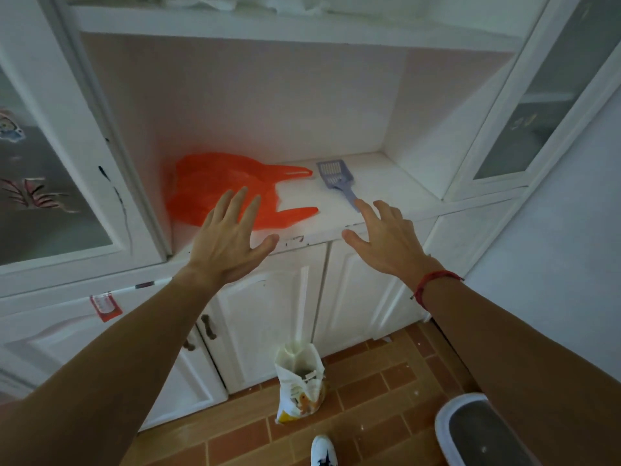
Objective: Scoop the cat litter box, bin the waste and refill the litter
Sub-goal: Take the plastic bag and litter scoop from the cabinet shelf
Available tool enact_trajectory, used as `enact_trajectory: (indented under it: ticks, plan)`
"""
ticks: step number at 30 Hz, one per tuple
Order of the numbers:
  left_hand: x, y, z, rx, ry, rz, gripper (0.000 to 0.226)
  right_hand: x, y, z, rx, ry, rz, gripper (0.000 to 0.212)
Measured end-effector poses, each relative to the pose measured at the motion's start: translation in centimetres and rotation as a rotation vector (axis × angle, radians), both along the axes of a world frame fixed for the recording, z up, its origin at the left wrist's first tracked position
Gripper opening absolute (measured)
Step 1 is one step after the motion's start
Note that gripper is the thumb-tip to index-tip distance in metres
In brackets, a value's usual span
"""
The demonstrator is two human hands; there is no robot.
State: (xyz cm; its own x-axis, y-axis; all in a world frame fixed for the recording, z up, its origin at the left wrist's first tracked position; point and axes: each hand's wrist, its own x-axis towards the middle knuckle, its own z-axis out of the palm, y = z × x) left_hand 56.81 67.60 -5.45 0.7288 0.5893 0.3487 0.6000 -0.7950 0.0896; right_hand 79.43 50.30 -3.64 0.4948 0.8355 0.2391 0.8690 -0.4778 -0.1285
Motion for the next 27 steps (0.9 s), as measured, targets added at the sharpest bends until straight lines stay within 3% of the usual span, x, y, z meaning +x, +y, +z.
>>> enact_trajectory:
  ticks: [18,27]
  plan:
    - [8.2,9.9,-0.2,-0.035,0.079,0.266,0.083,13.9,15.8,-1.8,-0.018,0.111,0.192,0.069]
    - [10.0,13.8,-0.5,-0.040,0.106,0.255,0.091,16.6,18.9,-3.0,-0.050,0.160,0.174,0.070]
